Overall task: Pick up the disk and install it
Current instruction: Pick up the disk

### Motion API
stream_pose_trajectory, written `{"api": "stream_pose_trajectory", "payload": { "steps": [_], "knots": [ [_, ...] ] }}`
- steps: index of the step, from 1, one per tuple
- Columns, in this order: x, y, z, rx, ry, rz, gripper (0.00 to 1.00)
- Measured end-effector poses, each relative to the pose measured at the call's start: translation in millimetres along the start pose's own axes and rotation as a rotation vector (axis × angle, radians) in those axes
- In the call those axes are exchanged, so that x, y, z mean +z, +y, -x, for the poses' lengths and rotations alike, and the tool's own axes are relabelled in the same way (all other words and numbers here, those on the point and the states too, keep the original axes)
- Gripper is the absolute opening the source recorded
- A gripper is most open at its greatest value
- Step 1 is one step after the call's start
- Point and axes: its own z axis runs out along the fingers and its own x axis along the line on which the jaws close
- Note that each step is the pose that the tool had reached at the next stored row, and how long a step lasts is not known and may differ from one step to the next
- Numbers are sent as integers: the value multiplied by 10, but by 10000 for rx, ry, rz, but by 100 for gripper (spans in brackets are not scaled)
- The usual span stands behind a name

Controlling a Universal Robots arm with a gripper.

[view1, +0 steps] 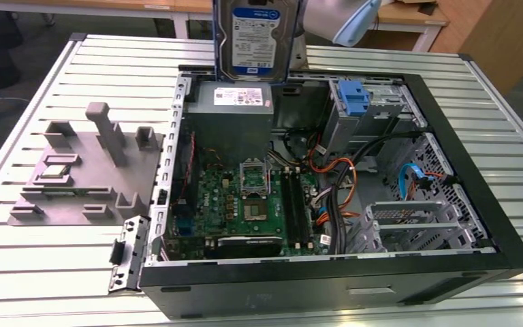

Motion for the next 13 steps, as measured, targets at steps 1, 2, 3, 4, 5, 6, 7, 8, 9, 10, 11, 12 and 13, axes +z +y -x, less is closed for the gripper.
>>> {"api": "stream_pose_trajectory", "payload": {
  "steps": [1,2,3,4,5,6,7,8,9,10,11,12,13],
  "knots": [
    [-1,-17,1,0,1,0,35],
    [-1,-35,1,0,0,0,35],
    [-2,-53,2,0,1,0,35],
    [-2,-70,2,0,1,0,35],
    [-3,-85,2,0,1,1,35],
    [-3,-96,2,0,1,1,35],
    [-3,-102,2,0,0,0,35],
    [-3,-104,2,-1,-1,0,35],
    [-2,-104,2,0,-2,-1,35],
    [-3,-105,3,0,-1,0,35],
    [-3,-105,3,-1,-2,0,35],
    [-3,-106,3,-2,-6,1,35],
    [-2,-107,1,-3,-7,0,35]
  ]
}}
